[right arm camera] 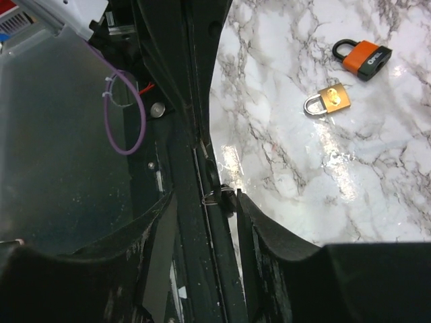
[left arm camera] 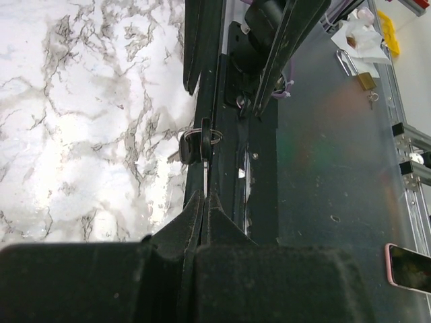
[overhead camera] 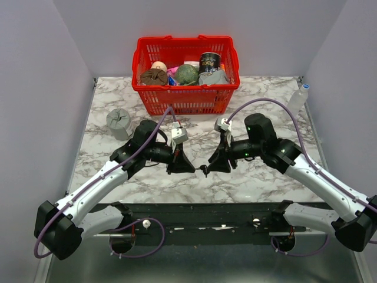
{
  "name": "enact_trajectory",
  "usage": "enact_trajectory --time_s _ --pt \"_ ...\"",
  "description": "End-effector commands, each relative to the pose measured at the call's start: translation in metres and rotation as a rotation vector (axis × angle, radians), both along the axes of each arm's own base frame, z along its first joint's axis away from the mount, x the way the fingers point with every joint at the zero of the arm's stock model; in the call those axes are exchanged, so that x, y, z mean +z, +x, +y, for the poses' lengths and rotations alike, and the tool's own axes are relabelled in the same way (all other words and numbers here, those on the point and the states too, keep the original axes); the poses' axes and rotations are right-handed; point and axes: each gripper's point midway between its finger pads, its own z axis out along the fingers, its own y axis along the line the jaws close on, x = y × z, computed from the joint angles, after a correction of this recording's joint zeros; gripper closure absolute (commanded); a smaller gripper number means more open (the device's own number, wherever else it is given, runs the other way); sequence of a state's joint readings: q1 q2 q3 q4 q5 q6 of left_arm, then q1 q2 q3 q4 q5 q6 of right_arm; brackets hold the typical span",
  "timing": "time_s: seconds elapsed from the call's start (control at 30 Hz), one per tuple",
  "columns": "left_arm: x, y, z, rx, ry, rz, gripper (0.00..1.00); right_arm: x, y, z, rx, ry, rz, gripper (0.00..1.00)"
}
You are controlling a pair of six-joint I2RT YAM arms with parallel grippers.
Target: Unlock with the key
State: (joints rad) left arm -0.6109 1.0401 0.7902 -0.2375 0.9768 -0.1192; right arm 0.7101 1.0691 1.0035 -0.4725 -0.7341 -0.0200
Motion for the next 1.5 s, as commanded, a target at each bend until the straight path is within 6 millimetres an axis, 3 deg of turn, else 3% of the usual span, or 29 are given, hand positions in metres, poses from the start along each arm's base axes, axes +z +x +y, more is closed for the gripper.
enact_trajectory --time_s 0.0,0.23,0.63,0.83,1.07,1.3,1.33,1.37,1.47 --pt "0.009 0.002 -0.001 -0.006 -0.012 -0.039 1.00 -0.006 -0.010 0.009 0.057 -0.007 0.053 0.51" --pt "0.009 0.001 -0.002 -0.012 -0.014 -0.040 1.00 -0.004 -0.007 0.014 0.065 0.000 0.038 0.52" --pt "0.011 -0.003 -0.003 -0.030 -0.022 -0.039 1.00 -0.007 -0.002 0.019 0.068 -0.001 0.040 0.62" --pt "0.011 -0.004 -0.003 -0.033 -0.022 -0.039 1.00 -0.005 -0.002 0.020 0.079 0.009 0.038 0.71" --pt "0.011 -0.002 -0.002 -0.021 -0.016 -0.051 1.00 -0.007 -0.005 0.019 0.085 0.009 0.044 0.99" --pt "0.008 0.008 -0.001 0.037 0.005 -0.072 1.00 -0.003 0.000 0.019 0.055 0.035 0.005 0.99" --pt "0.008 0.010 -0.001 0.050 0.010 -0.077 0.95 -0.004 0.002 0.020 0.047 0.039 -0.009 0.99" --pt "0.007 0.013 0.000 0.070 0.019 -0.074 0.63 -0.004 0.004 0.020 0.018 0.040 0.019 0.99" --pt "0.000 0.028 0.004 0.162 0.062 -0.091 0.09 -0.010 0.021 0.017 -0.099 0.033 -0.006 0.99"
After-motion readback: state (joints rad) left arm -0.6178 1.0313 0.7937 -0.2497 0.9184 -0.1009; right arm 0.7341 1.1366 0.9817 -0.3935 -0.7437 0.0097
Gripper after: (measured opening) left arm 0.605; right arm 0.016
